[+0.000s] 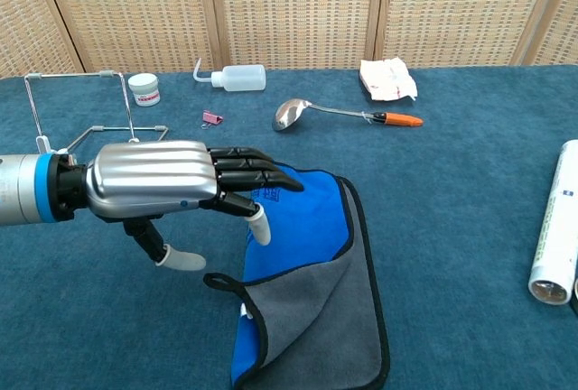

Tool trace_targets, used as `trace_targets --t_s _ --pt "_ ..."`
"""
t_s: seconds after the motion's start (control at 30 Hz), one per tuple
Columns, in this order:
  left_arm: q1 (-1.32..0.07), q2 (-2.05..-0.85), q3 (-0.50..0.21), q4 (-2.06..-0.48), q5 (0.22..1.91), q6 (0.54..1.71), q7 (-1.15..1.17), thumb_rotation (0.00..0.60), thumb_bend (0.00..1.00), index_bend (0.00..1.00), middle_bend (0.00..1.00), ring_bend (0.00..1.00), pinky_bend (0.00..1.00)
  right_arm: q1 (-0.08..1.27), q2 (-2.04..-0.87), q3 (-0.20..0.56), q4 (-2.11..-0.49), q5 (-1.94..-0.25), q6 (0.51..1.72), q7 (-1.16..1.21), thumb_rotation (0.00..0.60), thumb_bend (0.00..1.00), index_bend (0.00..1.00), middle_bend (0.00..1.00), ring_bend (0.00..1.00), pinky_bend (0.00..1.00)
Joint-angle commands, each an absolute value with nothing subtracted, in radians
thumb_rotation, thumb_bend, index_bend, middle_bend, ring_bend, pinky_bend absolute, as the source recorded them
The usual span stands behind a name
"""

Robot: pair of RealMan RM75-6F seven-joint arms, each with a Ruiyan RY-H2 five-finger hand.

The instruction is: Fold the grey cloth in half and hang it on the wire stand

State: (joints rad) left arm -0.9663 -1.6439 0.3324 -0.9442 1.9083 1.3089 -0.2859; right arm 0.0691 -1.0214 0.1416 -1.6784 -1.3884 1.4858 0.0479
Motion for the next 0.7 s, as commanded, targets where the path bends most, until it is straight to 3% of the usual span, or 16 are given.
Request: trace_targets --t_s 0.03,0.7 --pt "-0.961 -1.642 0.333 -0.957 1.920 1.284 -0.269 0.600 0.30 0.32 0.00 0.00 0.00 0.068 -1.020 0.142 -1.678 -1.386 1.485 0.051 0.600 0.00 0.00 0.00 0.00 0.00" --pt "-0.943 -1.722 0.306 -0.885 1.955 1.235 -0.250 0.600 0.31 0.32 0.00 0.00 0.00 0.066 -1.012 0.144 -1.677 -1.385 1.485 0.067 0.600 0.00 0.00 0.00 0.00 0.00"
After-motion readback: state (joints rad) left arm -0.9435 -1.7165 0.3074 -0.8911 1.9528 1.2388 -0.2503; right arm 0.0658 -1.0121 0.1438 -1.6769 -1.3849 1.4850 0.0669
